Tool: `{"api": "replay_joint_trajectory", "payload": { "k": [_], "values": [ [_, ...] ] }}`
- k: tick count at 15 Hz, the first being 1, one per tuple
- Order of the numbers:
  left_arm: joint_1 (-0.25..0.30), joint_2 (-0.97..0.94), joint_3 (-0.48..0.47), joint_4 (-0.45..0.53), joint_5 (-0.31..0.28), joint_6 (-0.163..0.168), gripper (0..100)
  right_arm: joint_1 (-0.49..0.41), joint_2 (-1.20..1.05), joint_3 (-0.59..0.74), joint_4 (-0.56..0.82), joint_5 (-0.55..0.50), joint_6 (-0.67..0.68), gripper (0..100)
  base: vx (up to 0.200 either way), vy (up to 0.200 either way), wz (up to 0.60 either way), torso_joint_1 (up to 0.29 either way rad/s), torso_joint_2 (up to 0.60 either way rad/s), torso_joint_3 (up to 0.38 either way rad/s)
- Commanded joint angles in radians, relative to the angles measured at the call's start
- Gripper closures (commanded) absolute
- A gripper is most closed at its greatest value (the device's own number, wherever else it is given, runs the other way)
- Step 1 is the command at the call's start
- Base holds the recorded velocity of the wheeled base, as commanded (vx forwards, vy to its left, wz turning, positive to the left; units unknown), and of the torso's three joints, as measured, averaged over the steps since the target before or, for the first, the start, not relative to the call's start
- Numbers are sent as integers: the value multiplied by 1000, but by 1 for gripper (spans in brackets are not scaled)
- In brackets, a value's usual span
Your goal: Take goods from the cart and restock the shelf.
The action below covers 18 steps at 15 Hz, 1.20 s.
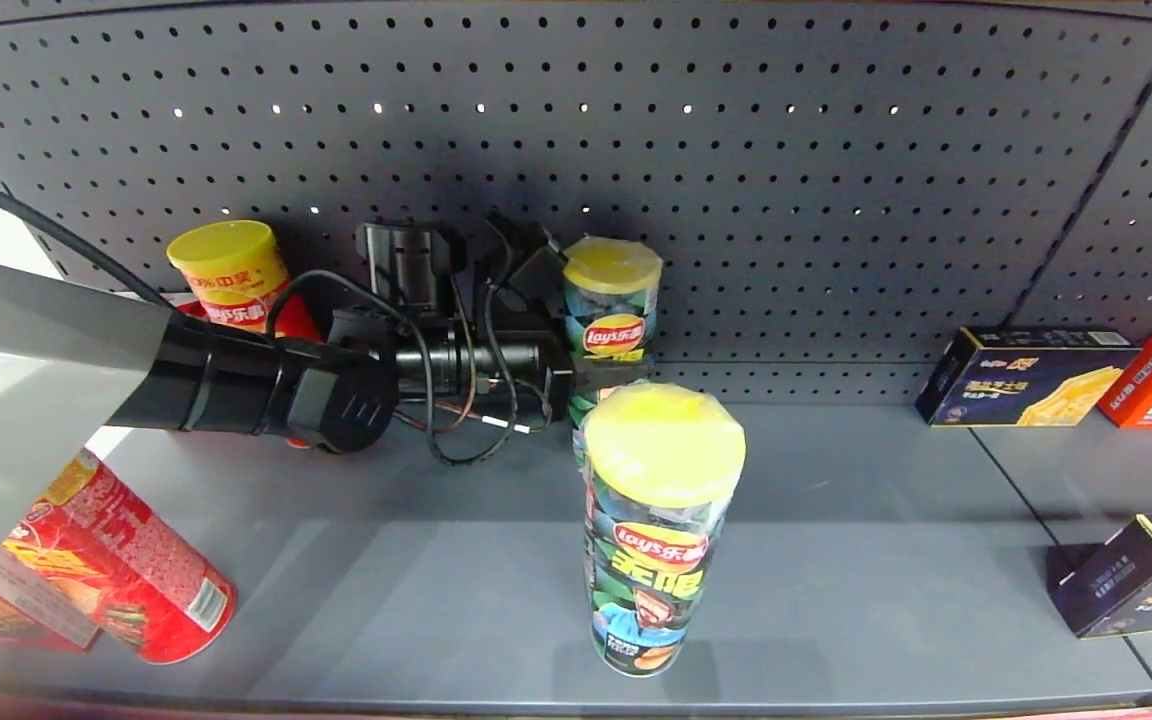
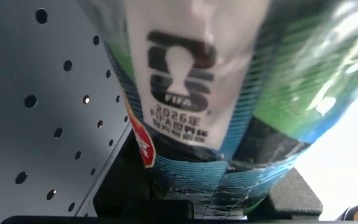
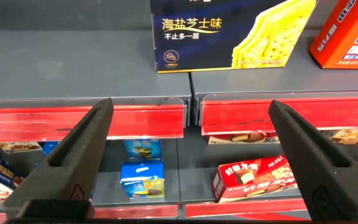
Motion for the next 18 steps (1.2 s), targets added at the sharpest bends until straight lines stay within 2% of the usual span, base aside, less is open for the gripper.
{"api": "replay_joint_trajectory", "payload": {
  "k": [1, 6, 13, 18],
  "values": [
    [0, 7, -1, 1, 2, 0, 0, 0, 0, 0, 0, 0, 0, 0, 0, 0, 0, 0, 0, 0],
    [9, -47, 32, 1, 6, 2, 0, 0, 0, 0, 0, 0, 0, 0, 0, 0, 0, 0, 0, 0],
    [31, -232, 262, -77, 20, 2, 0, 0, 0, 0, 0, 0, 0, 0, 0, 0, 0, 0, 0, 0],
    [32, -305, 329, -77, 26, 2, 0, 0, 0, 0, 0, 0, 0, 0, 0, 0, 0, 0, 0, 0]
  ]
}}
